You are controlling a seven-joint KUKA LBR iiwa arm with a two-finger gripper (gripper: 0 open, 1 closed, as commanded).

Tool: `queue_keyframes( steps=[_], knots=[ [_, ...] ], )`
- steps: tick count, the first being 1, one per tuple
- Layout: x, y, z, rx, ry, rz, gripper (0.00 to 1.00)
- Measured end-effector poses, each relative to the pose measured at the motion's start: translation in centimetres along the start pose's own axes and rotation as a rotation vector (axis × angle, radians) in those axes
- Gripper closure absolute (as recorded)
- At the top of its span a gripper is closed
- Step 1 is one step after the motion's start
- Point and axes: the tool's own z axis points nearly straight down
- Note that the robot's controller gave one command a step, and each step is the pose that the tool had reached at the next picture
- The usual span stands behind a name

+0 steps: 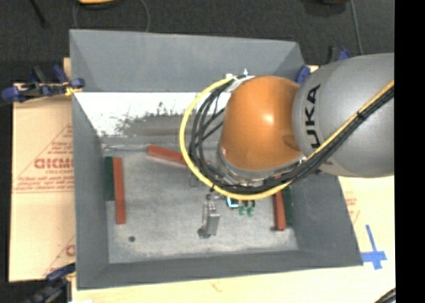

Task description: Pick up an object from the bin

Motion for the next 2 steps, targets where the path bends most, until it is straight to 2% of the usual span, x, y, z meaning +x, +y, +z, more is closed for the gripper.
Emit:
queue_keyframes(
  steps=[1, 2],
  knots=[
    [-3.9, -7.0, 3.8, 0.003, -0.007, 0.042, 0.00],
    [-11.9, -6.8, 10.6, -0.001, -0.012, 0.072, 0.00]
  ],
)
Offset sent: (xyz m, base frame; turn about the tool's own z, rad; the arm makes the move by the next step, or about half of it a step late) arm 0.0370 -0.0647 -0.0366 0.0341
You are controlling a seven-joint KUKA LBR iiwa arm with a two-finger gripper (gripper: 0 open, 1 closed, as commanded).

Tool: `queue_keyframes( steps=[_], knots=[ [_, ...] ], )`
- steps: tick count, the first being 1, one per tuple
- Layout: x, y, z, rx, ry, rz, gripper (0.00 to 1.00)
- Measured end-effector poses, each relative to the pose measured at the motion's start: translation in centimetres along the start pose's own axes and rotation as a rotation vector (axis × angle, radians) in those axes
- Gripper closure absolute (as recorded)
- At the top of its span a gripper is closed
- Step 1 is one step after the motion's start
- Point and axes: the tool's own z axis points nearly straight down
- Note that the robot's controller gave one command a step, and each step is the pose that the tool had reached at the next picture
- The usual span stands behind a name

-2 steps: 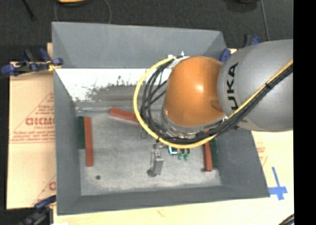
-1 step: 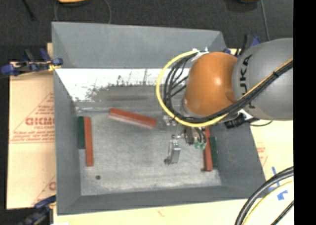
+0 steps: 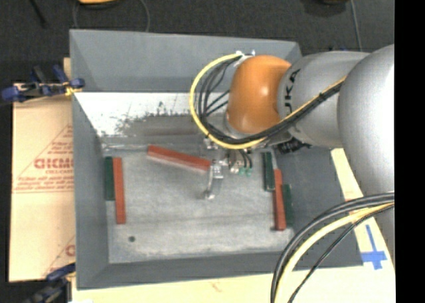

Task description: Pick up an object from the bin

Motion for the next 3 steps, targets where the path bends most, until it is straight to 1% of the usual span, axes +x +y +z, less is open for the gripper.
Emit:
queue_keyframes(
  steps=[1, 2, 3],
  knots=[
    [-3.7, 3.1, 2.4, 0.002, 0.010, 0.006, 0.00],
    [-3.8, 3.0, 2.3, 0.000, 0.002, 0.011, 1.00],
    [-3.3, 6.1, -13.5, 0.000, -0.008, -0.046, 1.00]
  ],
)
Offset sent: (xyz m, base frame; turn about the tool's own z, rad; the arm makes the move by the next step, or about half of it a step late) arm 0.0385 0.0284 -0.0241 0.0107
